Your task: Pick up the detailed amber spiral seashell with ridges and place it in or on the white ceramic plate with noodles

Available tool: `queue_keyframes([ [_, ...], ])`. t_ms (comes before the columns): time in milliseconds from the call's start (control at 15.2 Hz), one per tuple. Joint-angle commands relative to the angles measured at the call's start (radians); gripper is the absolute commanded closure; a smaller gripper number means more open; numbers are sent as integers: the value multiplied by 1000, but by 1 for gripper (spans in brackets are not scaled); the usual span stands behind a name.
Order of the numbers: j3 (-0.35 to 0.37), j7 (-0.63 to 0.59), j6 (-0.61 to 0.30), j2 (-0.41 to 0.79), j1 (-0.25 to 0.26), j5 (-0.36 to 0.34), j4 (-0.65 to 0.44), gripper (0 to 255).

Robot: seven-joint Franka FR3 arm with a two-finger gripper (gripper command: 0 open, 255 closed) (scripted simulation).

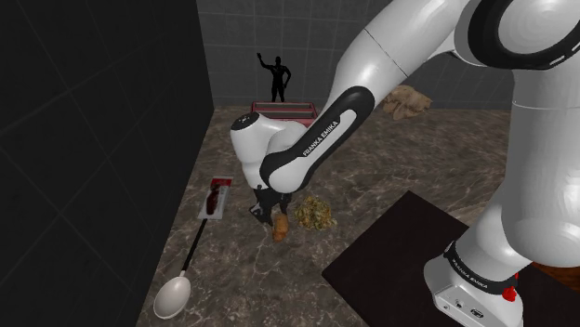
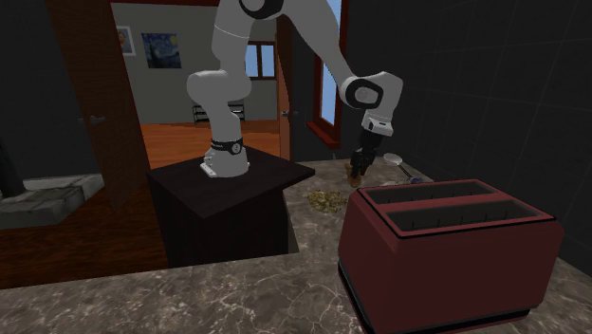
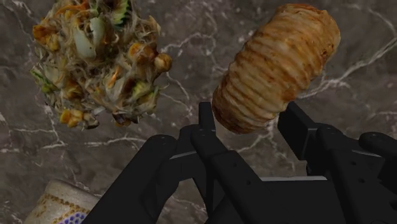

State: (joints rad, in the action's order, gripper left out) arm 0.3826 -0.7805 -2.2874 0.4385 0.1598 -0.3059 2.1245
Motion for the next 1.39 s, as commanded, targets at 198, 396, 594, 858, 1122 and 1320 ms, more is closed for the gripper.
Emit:
queue_keyframes([
  [198,16,21,45,-49,-11,29,1,255],
  [396,26,35,75,-82,-18,48,0,255],
  [594,29,40,84,-93,-22,54,1,255],
  [858,-39,-324,-302,-193,-37,102,271,0],
  [1122,-171,-693,-590,-192,52,1,418,0],
  [1320,-207,-725,-625,-143,78,-40,403,0],
])
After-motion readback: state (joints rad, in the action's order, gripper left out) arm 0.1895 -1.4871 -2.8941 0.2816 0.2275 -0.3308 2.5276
